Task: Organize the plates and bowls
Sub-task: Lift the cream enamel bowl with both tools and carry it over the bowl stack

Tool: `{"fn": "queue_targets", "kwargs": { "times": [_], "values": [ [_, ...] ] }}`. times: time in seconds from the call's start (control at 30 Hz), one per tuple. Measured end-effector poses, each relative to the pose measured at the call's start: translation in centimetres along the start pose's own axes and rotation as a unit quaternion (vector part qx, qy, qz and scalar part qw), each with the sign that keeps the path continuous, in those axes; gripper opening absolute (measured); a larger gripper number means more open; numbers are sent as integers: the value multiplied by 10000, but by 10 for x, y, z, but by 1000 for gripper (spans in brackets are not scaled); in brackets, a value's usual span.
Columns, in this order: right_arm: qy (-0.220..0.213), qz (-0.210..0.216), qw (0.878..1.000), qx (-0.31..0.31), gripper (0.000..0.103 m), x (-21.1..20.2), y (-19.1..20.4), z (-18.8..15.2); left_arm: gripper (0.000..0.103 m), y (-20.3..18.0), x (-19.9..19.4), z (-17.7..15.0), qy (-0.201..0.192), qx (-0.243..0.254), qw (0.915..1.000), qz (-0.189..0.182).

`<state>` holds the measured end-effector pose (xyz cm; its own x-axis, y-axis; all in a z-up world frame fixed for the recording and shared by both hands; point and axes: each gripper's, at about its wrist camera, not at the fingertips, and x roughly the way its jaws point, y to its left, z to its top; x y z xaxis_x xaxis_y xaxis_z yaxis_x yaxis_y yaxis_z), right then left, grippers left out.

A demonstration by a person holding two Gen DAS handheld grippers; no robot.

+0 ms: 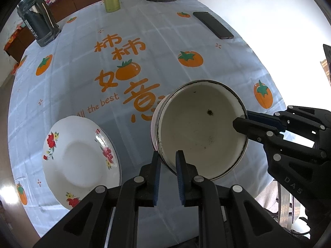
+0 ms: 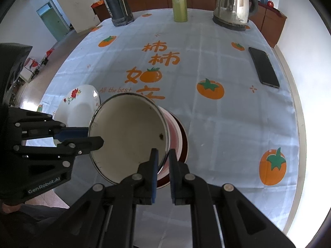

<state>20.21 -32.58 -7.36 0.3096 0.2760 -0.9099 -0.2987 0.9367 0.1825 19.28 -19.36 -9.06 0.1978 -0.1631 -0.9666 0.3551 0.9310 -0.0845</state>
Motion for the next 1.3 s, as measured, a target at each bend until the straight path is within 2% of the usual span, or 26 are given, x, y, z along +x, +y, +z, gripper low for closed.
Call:
{"fn": "queue_targets", "kwargs": {
  "times": [1.3],
  "values": [
    [170,-71,9998,-72,10,10,-5,0,16,-2,12,3,154,-65,9999,-8]
  ]
}}
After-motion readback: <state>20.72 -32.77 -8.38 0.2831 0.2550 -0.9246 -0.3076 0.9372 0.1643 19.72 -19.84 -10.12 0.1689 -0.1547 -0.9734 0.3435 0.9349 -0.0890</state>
